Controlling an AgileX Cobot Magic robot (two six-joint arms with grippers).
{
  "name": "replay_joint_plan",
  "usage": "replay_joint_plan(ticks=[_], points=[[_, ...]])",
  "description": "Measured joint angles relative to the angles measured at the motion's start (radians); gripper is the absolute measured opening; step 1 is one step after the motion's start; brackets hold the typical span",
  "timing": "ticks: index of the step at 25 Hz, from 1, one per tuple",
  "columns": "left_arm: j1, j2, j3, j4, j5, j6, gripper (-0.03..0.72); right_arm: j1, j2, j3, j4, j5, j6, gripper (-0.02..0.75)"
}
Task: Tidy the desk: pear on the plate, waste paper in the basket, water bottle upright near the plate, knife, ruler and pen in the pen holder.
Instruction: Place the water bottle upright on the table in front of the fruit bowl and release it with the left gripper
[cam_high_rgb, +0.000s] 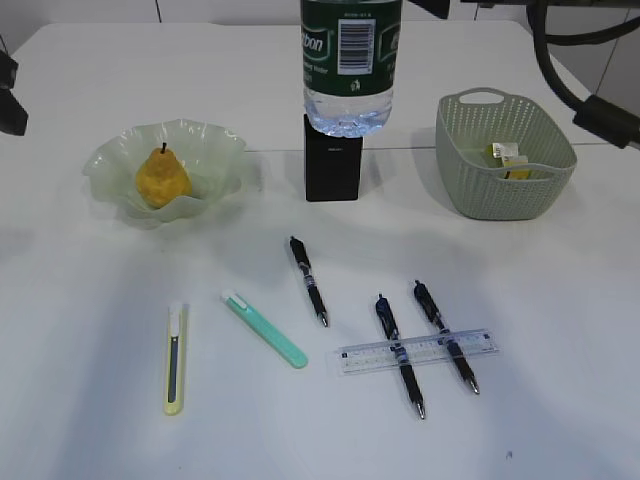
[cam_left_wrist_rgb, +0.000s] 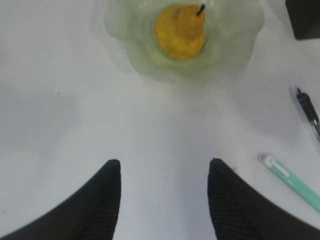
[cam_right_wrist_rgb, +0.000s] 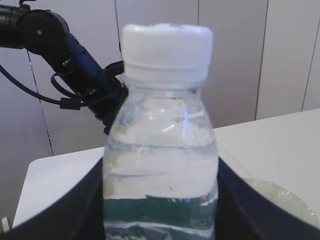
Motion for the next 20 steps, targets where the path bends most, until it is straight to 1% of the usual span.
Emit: replay_joint_plan(ticks=[2, 5, 9, 12, 16, 18, 20], points=[[0.0, 0.0, 0.02, -0.002, -0.078, 0.0, 0.393, 0.0, 0.0, 0.0, 0.0, 0.0, 0.0, 0.384], [0.0, 0.0, 0.088, -0.002, -0.246, 0.0, 0.393, 0.0, 0.0, 0.0, 0.0, 0.0, 0.0, 0.384], [0.0, 0.0, 0.234, -0.002, -0.506, 0.0, 0.393, 0.0, 0.0, 0.0, 0.0, 0.0, -0.001, 0.384], [0.0, 0.0, 0.349, -0.004, -0.74, 0.0, 0.393, 0.0, 0.0, 0.0, 0.0, 0.0, -0.001, 0.384], [-0.038, 0.0, 0.47, 0.001, -0.996, -0.002, 0.393, 0.0, 0.0, 0.0, 0.0, -0.002, -0.001, 0.384], [-0.069, 0.0, 0.517, 0.042, -1.12, -0.048, 0.393, 0.0, 0.0, 0.0, 0.0, -0.002, -0.001, 0.384], [-0.081, 0.0, 0.563, 0.133, -1.241, -0.166, 0.393, 0.0, 0.0, 0.0, 0.0, -0.002, -0.001, 0.384]])
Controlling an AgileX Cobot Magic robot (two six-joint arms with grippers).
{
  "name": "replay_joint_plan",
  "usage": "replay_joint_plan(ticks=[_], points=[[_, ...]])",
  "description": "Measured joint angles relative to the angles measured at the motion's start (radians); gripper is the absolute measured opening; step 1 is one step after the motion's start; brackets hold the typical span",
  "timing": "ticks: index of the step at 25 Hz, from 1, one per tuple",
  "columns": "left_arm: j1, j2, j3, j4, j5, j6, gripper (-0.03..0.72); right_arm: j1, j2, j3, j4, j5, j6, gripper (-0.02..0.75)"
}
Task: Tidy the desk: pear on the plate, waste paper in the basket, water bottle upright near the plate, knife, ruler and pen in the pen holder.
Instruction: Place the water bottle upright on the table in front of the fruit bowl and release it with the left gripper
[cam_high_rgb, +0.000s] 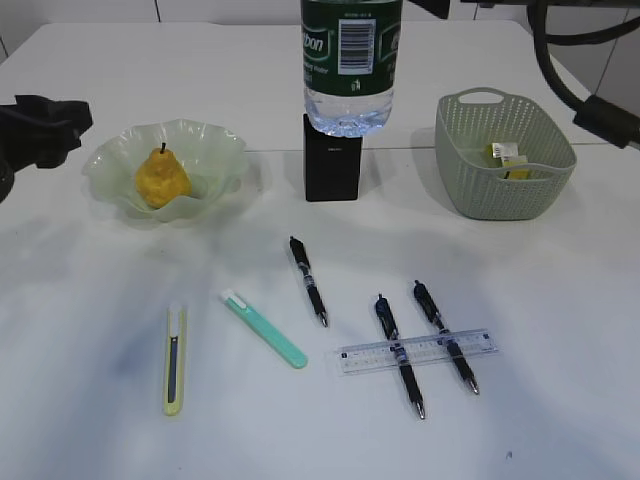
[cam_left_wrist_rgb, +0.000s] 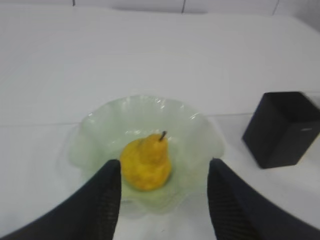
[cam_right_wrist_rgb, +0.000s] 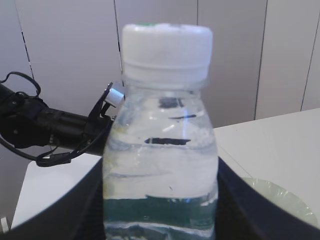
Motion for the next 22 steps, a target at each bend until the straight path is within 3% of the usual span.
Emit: replay_joint_plan(ticks=[6, 8, 14, 22], points=[[0.006, 0.0, 0.039, 0.474, -0.325, -0.372, 0.393, 0.002, 0.0, 0.0, 0.0, 0.0, 0.0, 0.384], [0.006, 0.0, 0.039, 0.566, -0.419, -0.453, 0.393, 0.002, 0.0, 0.0, 0.0, -0.002, 0.0, 0.384], [-0.003, 0.0, 0.023, 0.713, -0.555, -0.519, 0.412, 0.002, 0.0, 0.0, 0.0, -0.006, 0.0, 0.384], [-0.125, 0.0, -0.101, 0.827, -0.476, -0.547, 0.577, 0.002, 0.0, 0.0, 0.0, -0.008, -0.002, 0.384]])
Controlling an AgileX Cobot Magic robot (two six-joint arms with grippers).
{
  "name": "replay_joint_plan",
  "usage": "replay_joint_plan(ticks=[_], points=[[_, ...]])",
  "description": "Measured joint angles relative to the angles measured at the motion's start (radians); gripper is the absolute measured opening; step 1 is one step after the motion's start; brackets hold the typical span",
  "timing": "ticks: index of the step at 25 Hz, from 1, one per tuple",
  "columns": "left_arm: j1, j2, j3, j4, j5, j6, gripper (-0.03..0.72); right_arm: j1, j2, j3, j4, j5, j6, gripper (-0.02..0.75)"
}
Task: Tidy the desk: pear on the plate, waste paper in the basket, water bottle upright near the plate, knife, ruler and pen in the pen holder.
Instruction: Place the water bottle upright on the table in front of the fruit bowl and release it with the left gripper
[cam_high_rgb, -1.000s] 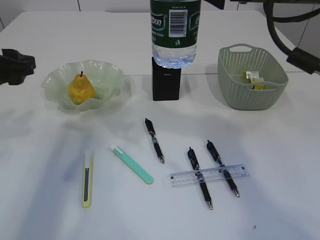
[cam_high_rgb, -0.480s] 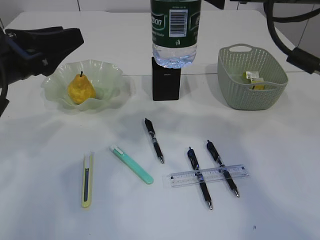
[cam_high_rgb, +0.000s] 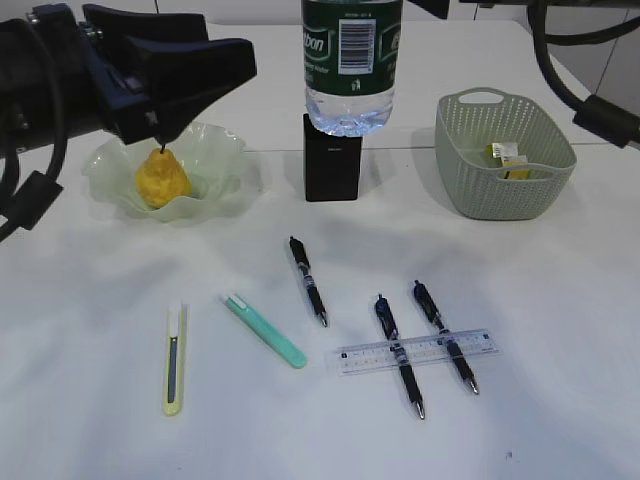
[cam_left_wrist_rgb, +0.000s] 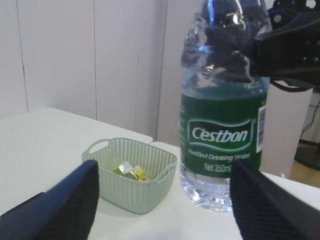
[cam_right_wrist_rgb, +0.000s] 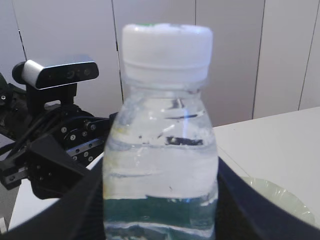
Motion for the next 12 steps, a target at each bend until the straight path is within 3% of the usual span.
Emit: replay_joint_plan(ticks=[5, 12], points=[[-0.073, 0.0, -0.039, 0.027, 0.079, -0.013, 0.599, 0.0, 0.0, 0.0, 0.0, 0.0, 0.0, 0.384], [-0.084, 0.0, -0.059, 0.03, 0.091, -0.072, 0.624, 0.0, 0.0, 0.0, 0.0, 0.0, -0.001, 0.384]])
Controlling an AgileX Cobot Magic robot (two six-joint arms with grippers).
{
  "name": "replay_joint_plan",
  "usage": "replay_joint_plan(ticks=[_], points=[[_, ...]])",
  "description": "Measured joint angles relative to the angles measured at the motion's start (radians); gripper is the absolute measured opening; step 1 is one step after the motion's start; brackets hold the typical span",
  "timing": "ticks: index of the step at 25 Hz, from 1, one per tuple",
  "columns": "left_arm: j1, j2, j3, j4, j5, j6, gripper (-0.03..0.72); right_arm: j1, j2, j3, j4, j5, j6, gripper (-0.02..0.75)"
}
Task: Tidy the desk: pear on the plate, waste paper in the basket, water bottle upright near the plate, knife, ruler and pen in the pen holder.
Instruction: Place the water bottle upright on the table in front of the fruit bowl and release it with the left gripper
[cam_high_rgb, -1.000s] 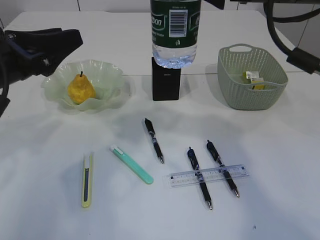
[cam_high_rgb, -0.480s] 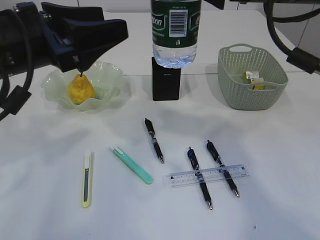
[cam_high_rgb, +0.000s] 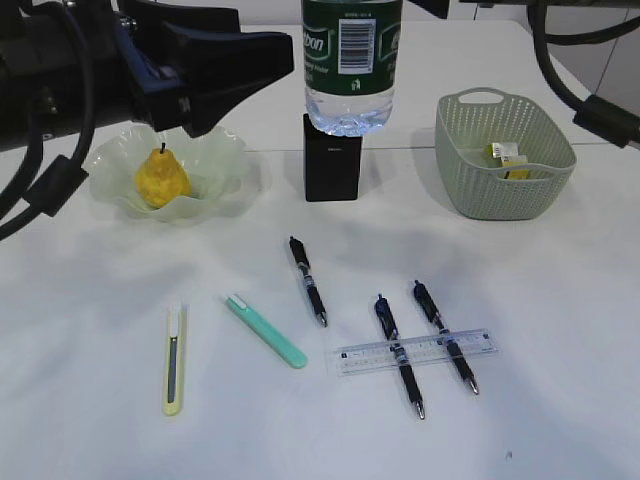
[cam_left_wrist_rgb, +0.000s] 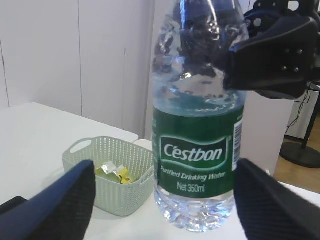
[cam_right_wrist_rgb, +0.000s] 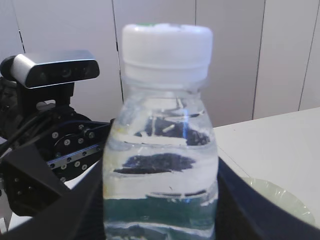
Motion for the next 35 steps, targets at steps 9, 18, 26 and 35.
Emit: replay_joint_plan(ticks=[9, 18, 26, 35], points=[[-0.048, 0.0, -0.039, 0.039, 0.005, -0.042, 0.687, 0.0, 0.0, 0.0, 0.0, 0.029, -0.002, 0.384], [-0.057, 0.066, -0.121, 0.093, -0.002, -0.156, 0.687, 0.0, 0.0, 0.0, 0.0, 0.059, -0.002, 0.384], [-0.061, 0.123, -0.195, 0.177, -0.06, -0.219, 0.687, 0.0, 0.0, 0.0, 0.0, 0.061, -0.004, 0.384], [-0.073, 0.193, -0.257, 0.19, -0.106, -0.257, 0.687, 0.0, 0.0, 0.0, 0.0, 0.061, -0.004, 0.384]])
